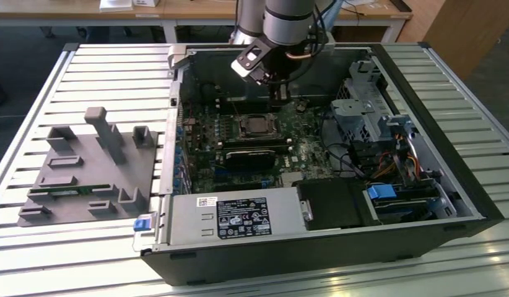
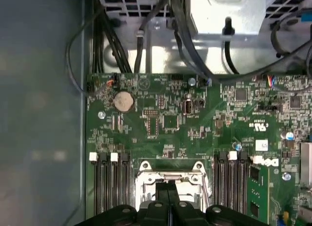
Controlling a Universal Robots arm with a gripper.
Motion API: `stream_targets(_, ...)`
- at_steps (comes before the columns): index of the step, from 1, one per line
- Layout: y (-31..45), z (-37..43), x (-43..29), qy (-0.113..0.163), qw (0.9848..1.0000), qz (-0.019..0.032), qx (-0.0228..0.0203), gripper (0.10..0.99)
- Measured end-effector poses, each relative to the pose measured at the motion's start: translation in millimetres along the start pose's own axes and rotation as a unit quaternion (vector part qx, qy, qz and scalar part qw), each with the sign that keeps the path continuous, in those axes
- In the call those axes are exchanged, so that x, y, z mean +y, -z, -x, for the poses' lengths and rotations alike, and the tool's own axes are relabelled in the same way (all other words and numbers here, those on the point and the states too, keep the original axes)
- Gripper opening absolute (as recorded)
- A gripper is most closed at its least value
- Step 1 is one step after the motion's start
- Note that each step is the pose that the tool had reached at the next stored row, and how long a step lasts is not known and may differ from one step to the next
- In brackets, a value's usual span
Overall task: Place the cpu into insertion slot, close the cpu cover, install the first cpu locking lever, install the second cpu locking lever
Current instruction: 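Close the cpu cover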
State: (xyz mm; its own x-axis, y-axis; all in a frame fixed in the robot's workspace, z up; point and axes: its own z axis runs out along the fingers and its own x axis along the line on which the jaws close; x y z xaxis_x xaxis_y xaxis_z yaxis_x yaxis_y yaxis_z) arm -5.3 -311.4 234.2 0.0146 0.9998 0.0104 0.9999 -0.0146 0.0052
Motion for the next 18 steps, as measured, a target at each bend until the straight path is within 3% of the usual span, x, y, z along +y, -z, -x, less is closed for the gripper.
stream_targets(6, -9.3, 0.2, -11.7, 0.0, 1.0, 0.0, 0.0, 0.106)
stream_targets(10, -11.8, 0.3, -15.6, 0.0, 1.0, 0.0, 0.0, 0.106)
stream_targets(14, -16.6, 0.5, -26.5, 0.0, 1.0, 0.0, 0.0, 0.106)
stream_targets(18, -19.6, 0.7, -33.1, 0.0, 1.0, 0.0, -0.0001, 0.106)
